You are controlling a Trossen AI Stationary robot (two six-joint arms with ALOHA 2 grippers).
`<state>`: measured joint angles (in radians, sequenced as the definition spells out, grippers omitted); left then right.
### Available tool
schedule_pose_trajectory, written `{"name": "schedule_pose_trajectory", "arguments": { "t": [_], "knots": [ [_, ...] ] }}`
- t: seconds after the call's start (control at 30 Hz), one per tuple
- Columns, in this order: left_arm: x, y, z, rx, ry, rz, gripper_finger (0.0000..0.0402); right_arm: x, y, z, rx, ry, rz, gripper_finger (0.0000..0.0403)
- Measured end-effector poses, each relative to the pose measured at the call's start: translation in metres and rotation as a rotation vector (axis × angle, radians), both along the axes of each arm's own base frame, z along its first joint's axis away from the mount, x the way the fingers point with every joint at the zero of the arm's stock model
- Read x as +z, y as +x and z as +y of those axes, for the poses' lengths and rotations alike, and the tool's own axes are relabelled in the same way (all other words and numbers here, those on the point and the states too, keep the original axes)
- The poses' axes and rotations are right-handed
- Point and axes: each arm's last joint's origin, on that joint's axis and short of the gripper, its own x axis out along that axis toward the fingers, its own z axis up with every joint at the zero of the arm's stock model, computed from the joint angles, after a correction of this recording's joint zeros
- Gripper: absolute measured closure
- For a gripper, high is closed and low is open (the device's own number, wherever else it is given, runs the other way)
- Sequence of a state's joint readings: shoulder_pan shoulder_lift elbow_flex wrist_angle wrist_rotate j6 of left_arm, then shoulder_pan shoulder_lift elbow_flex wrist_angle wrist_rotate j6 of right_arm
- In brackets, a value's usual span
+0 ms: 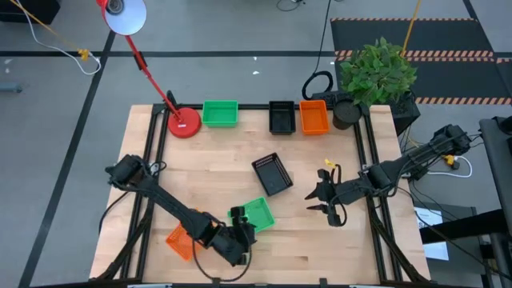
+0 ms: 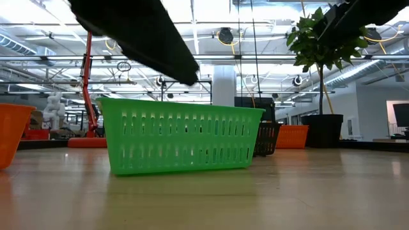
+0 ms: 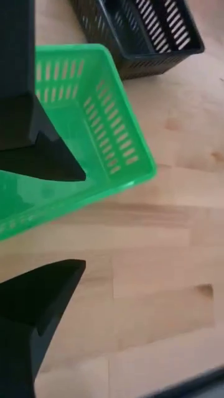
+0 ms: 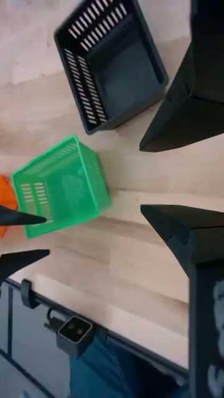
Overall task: Stack baskets by color
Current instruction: Stack the bottom green bin on the top green bin
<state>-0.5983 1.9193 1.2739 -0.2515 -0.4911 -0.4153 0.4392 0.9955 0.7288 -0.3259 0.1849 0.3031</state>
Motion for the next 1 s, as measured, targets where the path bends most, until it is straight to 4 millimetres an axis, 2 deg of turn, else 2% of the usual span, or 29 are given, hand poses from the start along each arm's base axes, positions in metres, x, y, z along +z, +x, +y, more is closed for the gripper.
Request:
{"name": "schedule_pose_trajectory", "arguments": {
  "t": [0.13, 0.3, 0.53, 0.7, 0.83, 1.0],
  "knots": [
    [-0.013, 0.006, 0.009, -0.005, -0.044, 0.082, 0.0191, 0.000, 0.001, -0.003, -0.003, -0.022, -0.003, 0.0261],
    [-0.027, 0.010, 0.021, 0.066, -0.063, 0.157, 0.0245, 0.000, 0.002, -0.006, -0.012, -0.025, -0.004, 0.0261],
    [-0.027, 0.007, 0.021, 0.088, -0.074, 0.178, 0.0340, 0.000, 0.002, -0.006, -0.014, -0.022, -0.006, 0.0261],
    [-0.026, 0.005, 0.021, 0.083, -0.063, 0.192, 0.0381, 0.000, 0.002, -0.005, -0.012, -0.021, -0.005, 0.0261],
    [-0.025, 0.002, 0.021, 0.076, -0.046, 0.217, 0.0381, 0.000, 0.002, -0.006, -0.010, -0.023, -0.004, 0.0261],
    [-0.020, 0.000, 0.020, 0.086, -0.037, 0.198, 0.0325, 0.000, 0.002, -0.006, -0.009, -0.024, -0.003, 0.0261]
  ]
}}
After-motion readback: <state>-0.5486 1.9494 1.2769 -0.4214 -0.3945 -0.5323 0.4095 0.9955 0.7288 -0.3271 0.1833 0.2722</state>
